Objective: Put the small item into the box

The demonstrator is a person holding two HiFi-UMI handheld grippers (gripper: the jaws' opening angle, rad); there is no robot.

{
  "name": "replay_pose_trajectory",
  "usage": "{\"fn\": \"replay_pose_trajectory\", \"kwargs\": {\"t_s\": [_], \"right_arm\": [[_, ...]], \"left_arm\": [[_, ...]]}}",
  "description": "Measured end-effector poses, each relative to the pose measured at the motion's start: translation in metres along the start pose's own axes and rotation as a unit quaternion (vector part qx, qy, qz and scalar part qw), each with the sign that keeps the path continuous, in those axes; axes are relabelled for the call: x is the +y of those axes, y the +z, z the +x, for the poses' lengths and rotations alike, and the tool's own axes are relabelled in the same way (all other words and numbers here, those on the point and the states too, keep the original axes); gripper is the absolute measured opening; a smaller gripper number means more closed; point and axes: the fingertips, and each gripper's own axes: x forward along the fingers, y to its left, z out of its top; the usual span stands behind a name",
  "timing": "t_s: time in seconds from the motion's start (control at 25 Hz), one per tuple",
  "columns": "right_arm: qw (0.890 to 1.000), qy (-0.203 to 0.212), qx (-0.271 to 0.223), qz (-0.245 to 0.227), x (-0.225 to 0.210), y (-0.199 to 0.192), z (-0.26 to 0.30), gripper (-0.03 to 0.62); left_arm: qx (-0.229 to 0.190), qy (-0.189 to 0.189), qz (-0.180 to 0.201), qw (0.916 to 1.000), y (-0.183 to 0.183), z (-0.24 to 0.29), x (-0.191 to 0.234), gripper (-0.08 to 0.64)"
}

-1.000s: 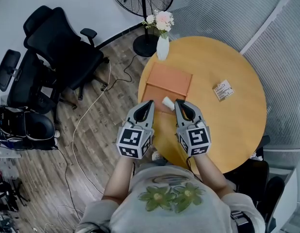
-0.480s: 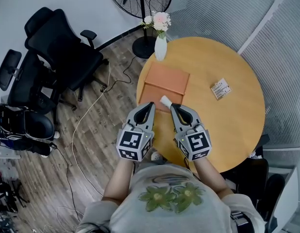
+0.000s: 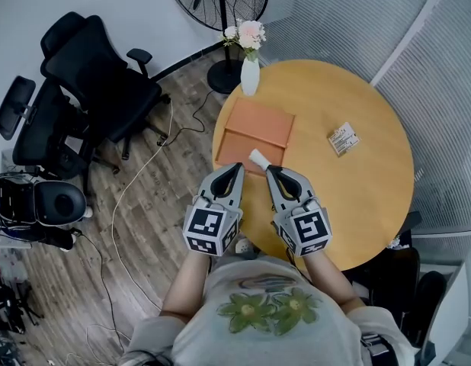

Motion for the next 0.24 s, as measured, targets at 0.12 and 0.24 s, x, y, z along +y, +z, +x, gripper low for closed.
{"fn": "replay_pose_trajectory", "kwargs": {"t_s": [0.12,0.24], "right_arm": [[1.0,0.0,-0.002,-0.001,0.0002,0.0014,-0.0043,0.005],[1.0,0.0,-0.001,-0.002,-0.0007,0.001,-0.0086,0.005]], "left_arm": [[-0.001,-0.001,0.001,1.0,0.0004,-0.0018,-0.0044,0.002],[0.0,-0.002,0.002,1.0,-0.0013,-0.0024,-0.01,0.002]]}}
